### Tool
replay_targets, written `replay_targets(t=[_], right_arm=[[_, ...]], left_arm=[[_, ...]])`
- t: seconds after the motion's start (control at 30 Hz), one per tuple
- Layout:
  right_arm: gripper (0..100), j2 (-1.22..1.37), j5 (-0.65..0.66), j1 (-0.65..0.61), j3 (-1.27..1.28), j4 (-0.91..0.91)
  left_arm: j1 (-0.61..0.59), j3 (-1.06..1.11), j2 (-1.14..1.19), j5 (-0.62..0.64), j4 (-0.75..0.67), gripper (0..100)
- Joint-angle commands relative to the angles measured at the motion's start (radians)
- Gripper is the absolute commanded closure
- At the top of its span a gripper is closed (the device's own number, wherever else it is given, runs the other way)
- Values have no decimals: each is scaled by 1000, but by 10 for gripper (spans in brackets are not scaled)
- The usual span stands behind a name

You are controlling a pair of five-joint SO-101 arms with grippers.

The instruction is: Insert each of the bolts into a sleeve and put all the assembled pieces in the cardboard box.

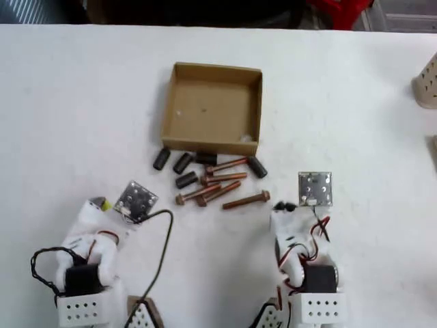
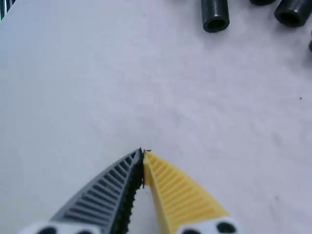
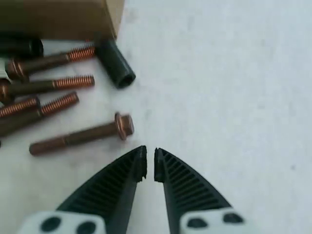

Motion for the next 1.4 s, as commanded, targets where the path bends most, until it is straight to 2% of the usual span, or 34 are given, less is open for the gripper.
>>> replay_targets(t=[0.0,0.13,0.2,0.3,0.5,0.8,0.97,1.2,1.37], right_arm=[[981,-13,52,12,14,-148],[981,-13,328,2,14,-193],[981,-13,411,-22,14,-226],[981,-2,384,-85,-8,-254],[981,165,344,-139,-183,-142],[975,845,301,-142,-595,-140],[896,1207,301,-142,-813,-139],[918,1615,310,-180,-1082,-140],[918,1816,463,-220,-1191,-140]], left_arm=[[8,-3,-2,-3,-21,976],[-4,-3,-2,-2,-21,976],[-24,-3,-2,-2,-21,976],[-28,-2,-2,-2,-21,976],[-27,-2,-2,-2,-20,976],[-25,-2,-2,-2,-9,976],[-24,-2,-2,-2,-8,976],[-24,-2,-2,-2,-8,976],[-24,-2,-2,-2,-8,976]])
